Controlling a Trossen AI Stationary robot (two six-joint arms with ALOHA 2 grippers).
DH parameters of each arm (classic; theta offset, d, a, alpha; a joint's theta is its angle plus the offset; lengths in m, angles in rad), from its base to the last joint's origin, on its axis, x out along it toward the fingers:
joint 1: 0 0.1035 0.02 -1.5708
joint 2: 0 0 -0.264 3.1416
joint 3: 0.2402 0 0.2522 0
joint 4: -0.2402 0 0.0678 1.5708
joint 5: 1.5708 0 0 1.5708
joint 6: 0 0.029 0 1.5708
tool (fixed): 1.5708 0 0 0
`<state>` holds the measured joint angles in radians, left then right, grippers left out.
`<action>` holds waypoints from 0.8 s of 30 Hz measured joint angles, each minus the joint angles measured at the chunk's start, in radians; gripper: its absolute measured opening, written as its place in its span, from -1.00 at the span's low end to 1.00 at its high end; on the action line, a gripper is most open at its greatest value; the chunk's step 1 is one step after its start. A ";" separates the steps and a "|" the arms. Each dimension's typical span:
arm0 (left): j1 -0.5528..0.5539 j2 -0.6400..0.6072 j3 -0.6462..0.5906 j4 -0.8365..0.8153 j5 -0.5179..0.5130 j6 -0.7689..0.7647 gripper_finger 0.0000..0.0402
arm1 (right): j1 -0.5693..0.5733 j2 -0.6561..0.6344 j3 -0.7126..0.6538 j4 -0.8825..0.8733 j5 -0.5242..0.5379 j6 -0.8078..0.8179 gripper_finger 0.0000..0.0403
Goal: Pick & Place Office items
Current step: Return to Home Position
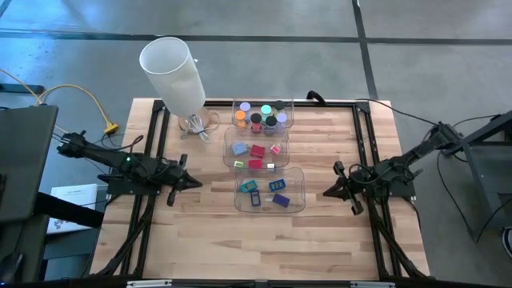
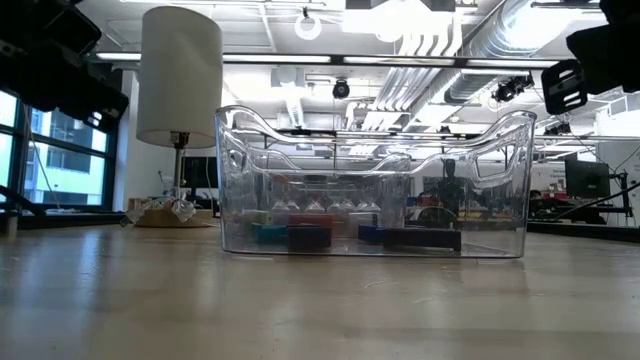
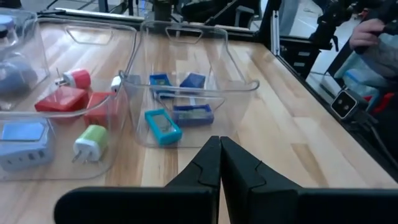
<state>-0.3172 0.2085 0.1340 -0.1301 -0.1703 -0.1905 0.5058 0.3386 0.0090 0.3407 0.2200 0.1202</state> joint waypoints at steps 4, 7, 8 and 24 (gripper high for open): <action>0.000 0.000 -0.039 0.040 0.000 -0.001 -1.00 | -0.011 0.000 0.000 -0.006 -0.021 0.002 -0.99; 0.000 0.001 -0.073 0.087 0.000 -0.001 -1.00 | -0.012 0.000 0.000 -0.014 -0.015 -0.010 -0.99; 0.000 0.001 -0.082 0.100 0.001 0.000 -1.00 | -0.012 0.000 0.000 -0.014 -0.011 -0.019 -0.99; 0.000 0.002 -0.103 0.140 0.059 0.058 -1.00 | -0.156 -0.002 -0.001 -0.039 -0.089 -0.047 -0.99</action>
<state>-0.3176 0.2108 0.0311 0.0096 -0.1108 -0.1323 0.3496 0.3367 0.0078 0.3016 0.1310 0.0734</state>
